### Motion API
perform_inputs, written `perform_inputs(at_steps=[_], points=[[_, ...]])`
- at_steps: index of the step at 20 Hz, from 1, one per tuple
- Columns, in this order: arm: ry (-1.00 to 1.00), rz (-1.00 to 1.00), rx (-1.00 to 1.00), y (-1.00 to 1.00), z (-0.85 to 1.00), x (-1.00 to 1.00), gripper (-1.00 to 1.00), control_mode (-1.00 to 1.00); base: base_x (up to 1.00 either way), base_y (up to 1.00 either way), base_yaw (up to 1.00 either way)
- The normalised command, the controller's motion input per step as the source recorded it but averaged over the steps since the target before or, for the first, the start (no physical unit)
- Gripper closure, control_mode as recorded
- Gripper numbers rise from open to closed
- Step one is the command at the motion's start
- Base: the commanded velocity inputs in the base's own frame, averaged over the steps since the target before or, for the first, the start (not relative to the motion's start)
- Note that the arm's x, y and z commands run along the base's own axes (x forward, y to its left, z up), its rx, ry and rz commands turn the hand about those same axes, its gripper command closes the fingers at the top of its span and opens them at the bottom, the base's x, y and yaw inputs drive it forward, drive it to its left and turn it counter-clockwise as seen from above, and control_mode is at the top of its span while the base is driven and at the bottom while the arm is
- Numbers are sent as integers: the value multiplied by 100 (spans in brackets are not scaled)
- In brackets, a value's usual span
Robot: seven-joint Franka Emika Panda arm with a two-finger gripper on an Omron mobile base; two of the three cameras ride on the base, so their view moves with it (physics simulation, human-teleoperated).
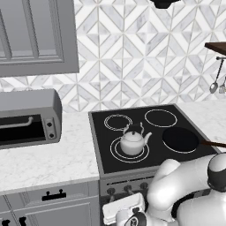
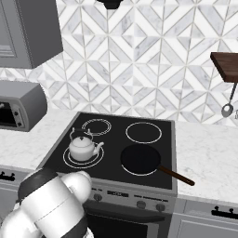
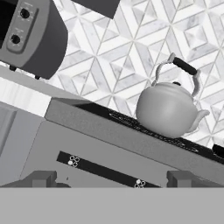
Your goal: Pick the kettle from the counter and place it on a stove burner. Then turn the burner on.
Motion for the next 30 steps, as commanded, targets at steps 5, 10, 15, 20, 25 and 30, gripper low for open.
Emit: perform_inputs(at_steps=[5,10,15,20,25,30], points=[[0,0,0,0,3,39,-100,-100,0,0,0],[0,0,0,-1,-4,14,-100,-100,0,0,0],[0,0,0,-13,-8,16,-100,-100,0,0,0],[0,0,0,-9,-12,28,-100,-100,0,0,0],[1,0,0,0,-36,12,-100,-100,0,0,0],[1,0,0,0,-36,2,-100,-100,0,0,0]])
